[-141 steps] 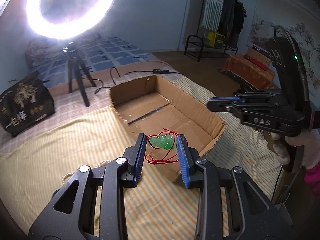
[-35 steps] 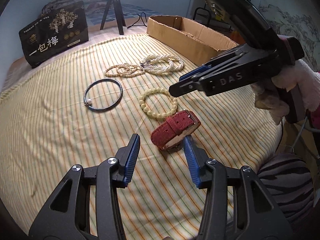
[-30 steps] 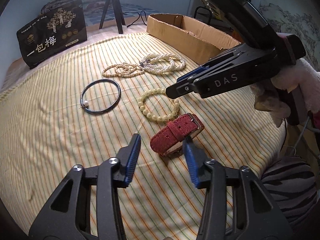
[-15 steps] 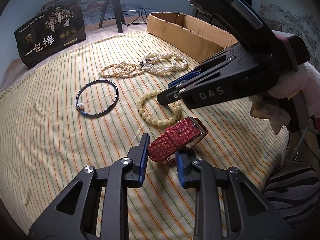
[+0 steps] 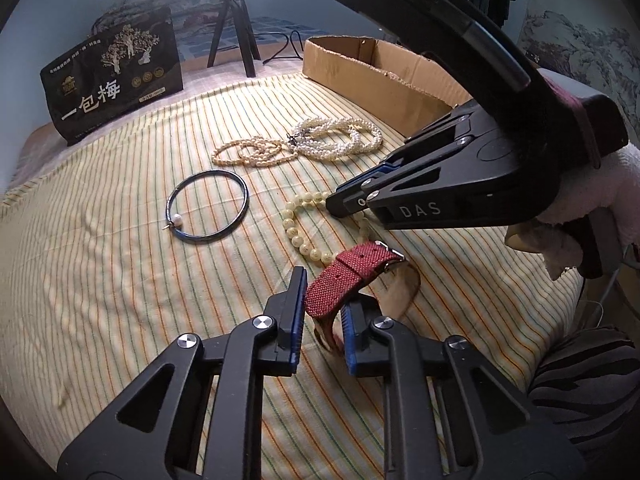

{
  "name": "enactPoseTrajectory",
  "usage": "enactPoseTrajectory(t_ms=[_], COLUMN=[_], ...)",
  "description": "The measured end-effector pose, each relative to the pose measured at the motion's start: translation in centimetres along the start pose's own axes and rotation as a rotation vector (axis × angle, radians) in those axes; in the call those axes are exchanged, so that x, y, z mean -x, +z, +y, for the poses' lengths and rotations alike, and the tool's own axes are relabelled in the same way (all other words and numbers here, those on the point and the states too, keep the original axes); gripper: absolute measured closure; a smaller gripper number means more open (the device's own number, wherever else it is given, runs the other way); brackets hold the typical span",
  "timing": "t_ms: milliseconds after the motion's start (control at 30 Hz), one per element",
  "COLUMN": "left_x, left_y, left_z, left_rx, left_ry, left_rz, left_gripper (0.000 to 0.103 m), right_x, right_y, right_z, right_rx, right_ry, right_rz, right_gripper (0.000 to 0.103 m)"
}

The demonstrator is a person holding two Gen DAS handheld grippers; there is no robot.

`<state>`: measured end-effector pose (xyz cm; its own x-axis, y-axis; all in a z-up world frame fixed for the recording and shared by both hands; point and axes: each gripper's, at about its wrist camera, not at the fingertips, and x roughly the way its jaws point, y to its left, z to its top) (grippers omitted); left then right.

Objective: Organize jewelry
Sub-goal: 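Lift the watch with the left tool while the right tool grasps the cream bead bracelet, then carry watch and bracelet into the cardboard box and open both tools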

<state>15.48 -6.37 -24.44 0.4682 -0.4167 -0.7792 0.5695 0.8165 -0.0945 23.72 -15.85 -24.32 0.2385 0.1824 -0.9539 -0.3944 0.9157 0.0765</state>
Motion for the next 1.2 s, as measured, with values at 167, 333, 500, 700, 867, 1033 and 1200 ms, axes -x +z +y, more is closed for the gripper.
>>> enactPoseTrajectory(t_ms=[167, 333, 500, 700, 867, 1033, 1200], left_x=[0.6, 1.6, 2.7, 3.9, 4.7, 5.2, 5.1], left_y=[0.1, 0.2, 0.6, 1.1, 1.6, 2.1, 3.1], left_z=[-0.1, -0.1, -0.3, -0.9, -1.3, -1.7, -2.1], left_rx=[-0.003, 0.004, 0.005, -0.002, -0.006, -0.017, -0.021], left_ry=[0.016, 0.027, 0.036, 0.045, 0.052, 0.053, 0.050], left_rz=[-0.016, -0.038, -0.061, -0.082, -0.098, -0.119, -0.136], left_gripper=[0.091, 0.091, 0.091, 0.091, 0.091, 0.091, 0.091], right_x=[1.4, 3.3, 5.0, 7.0, 9.2, 11.6, 14.2], right_y=[-0.4, -0.8, -1.3, -2.0, -2.5, -3.2, -4.1], right_z=[-0.3, -0.3, -0.4, -0.7, -1.4, -2.4, -4.5], right_rx=[-0.010, -0.012, -0.018, -0.029, -0.038, -0.050, -0.085], right_ry=[0.006, 0.006, 0.003, -0.002, -0.007, -0.015, -0.031], right_rz=[-0.032, -0.069, -0.103, -0.140, -0.175, -0.219, -0.269], right_gripper=[0.098, 0.098, 0.098, 0.098, 0.098, 0.098, 0.098])
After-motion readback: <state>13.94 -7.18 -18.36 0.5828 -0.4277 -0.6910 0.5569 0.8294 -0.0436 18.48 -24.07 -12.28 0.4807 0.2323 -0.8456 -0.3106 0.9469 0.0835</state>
